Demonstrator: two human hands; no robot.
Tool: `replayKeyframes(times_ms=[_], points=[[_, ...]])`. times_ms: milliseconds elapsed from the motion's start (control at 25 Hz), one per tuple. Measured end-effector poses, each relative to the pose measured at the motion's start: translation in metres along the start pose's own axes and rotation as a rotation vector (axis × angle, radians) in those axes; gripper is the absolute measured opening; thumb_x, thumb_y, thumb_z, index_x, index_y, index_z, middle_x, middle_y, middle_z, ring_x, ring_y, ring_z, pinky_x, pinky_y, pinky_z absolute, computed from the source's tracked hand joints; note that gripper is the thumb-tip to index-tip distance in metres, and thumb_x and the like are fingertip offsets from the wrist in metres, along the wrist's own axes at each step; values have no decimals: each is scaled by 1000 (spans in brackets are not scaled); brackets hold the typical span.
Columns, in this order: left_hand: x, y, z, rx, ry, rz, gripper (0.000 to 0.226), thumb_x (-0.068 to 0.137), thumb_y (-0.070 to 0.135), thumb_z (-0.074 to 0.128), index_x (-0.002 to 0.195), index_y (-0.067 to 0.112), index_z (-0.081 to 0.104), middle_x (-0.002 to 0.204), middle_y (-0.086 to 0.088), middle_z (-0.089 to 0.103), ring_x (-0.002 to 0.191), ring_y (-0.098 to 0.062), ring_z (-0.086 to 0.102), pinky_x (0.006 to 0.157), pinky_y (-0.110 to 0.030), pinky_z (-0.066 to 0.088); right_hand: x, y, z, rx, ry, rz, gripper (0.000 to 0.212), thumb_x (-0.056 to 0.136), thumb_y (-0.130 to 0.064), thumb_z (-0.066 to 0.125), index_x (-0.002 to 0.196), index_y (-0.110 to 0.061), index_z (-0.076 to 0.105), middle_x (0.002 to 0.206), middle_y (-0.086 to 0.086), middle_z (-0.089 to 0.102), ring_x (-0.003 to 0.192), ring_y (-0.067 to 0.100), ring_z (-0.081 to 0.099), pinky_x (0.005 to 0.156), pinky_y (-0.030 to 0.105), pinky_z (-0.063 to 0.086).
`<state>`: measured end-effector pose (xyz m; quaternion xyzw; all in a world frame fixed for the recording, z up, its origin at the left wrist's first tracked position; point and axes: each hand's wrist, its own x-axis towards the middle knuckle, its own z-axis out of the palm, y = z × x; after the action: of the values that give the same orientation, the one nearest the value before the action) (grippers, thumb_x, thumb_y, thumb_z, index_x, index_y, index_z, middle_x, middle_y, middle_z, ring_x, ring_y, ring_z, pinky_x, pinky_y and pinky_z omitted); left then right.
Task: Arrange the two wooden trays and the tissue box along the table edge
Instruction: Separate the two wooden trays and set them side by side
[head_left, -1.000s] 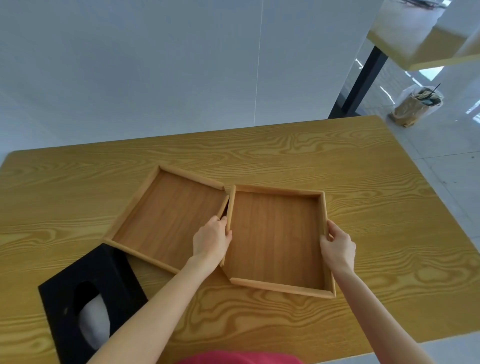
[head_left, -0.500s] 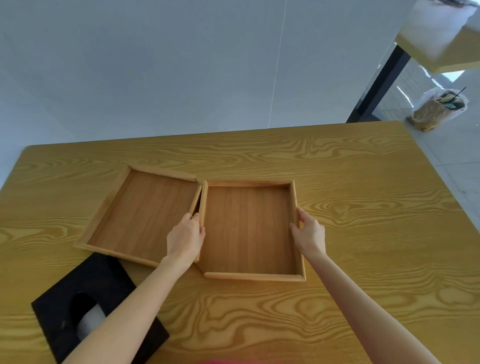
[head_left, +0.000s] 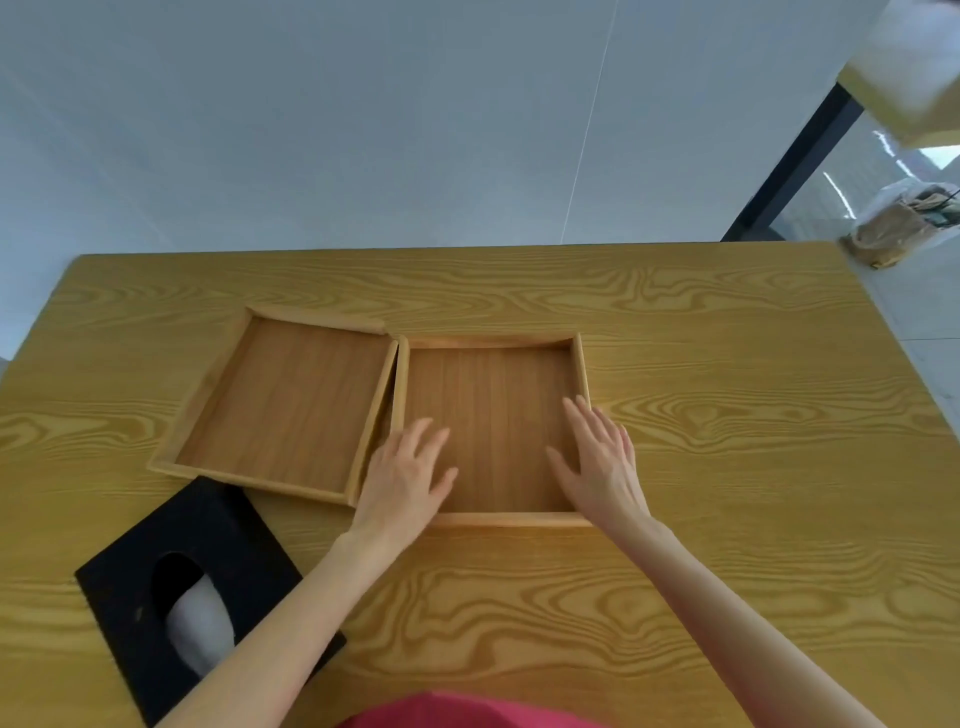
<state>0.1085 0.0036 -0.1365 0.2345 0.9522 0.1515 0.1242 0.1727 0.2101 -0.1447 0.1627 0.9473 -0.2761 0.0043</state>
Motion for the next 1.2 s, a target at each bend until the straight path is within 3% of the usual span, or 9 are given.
replayKeyframes(times_ms=[120,200,320,400,480,680,1200], points=[[-23,14,14,18,-167,85,66,84,58,25,140,22,28,152,-2,24,140,-20,22,115,-37,18,-37,-2,11,-119,-80,-156,68,84,-54,34,143,-22,23,154,3,22,143,21,10,114,45,-1],[-32,16,25,53,-237,48,66,86,59,26,141,23,23,155,-1,17,143,-19,13,116,-38,14,-53,5,21,-190,-113,-185,75,77,-60,23,142,-22,27,152,4,27,142,24,15,111,45,-3],[-36,18,33,55,-242,19,56,92,46,32,141,23,22,156,1,12,144,-18,4,117,-40,11,-65,13,33,-272,-41,-205,57,83,-45,45,132,-15,46,138,10,50,133,29,37,108,48,13],[-37,17,34,50,-220,29,51,94,42,31,141,23,23,155,1,14,144,-17,5,117,-40,12,-65,14,39,-316,13,-207,50,76,-27,72,122,-14,57,128,10,60,124,30,50,104,50,27],[-36,17,34,42,-215,31,49,95,38,32,141,23,25,155,1,16,144,-17,8,116,-40,14,-62,12,41,-335,36,-204,52,66,-20,82,114,-16,63,121,9,65,116,27,58,98,52,38],[-18,15,28,10,-209,31,48,94,36,35,140,23,27,154,0,19,143,-19,10,116,-40,16,-43,14,40,-333,100,-226,49,64,-17,83,109,-18,66,119,9,67,110,25,62,94,53,43],[70,5,15,-1,-170,25,48,94,36,35,140,23,27,154,0,20,143,-19,10,116,-40,14,53,15,33,-314,100,-233,47,67,-14,81,111,-16,65,120,11,65,114,27,60,99,52,35]])
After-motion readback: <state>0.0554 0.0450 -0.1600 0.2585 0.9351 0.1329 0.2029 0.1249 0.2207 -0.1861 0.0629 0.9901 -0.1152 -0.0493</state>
